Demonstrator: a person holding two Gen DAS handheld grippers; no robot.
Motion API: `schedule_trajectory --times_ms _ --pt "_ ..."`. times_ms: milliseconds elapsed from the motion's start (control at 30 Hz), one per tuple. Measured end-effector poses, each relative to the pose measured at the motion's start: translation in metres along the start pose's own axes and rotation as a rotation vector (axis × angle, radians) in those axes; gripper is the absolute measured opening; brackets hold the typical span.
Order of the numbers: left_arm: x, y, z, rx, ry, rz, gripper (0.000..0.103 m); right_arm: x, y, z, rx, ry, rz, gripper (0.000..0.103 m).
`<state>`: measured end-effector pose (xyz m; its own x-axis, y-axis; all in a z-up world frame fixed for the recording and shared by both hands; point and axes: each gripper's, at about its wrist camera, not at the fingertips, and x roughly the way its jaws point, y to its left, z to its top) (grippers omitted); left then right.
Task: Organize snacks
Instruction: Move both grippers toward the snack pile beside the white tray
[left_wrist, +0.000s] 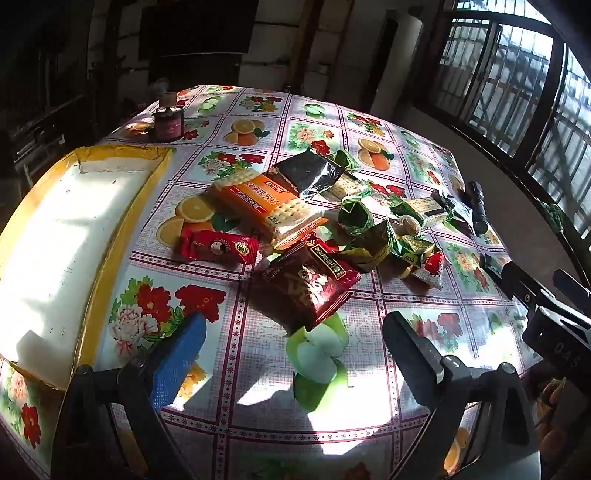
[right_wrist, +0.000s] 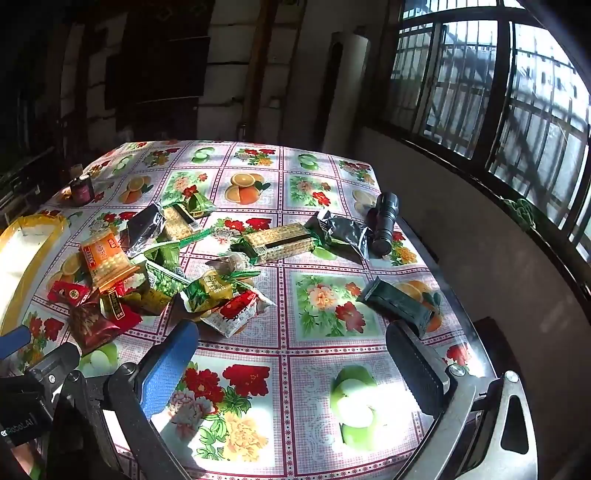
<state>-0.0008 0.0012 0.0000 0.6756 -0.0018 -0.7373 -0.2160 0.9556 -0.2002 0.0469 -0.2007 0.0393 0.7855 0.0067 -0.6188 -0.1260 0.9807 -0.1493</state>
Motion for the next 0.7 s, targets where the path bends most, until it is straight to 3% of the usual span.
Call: schedule_trajectory --times_ms 300,500,633,700 --pt "-0.007 -0.001 -0.001 -0.013 -0.025 0.044 0.096 -0.014 0.000 -0.001 0.020 -0.013 -0.010 0.102" --pt "-0.008 0.005 -0.001 -0.002 -0.032 0.126 0.096 -0.007 -0.015 -0.015 0.126 0.052 0.138 0.102" --pt "-0.008 0.007 0.000 -0.008 -0.029 0.179 0.096 0.010 -0.012 -0.029 0.149 0.152 0.271 0.102" --pt "-0.008 0.010 -0.001 -0.012 -0.034 0.186 0.096 0.010 -0.010 -0.036 0.150 0.148 0.275 0.102"
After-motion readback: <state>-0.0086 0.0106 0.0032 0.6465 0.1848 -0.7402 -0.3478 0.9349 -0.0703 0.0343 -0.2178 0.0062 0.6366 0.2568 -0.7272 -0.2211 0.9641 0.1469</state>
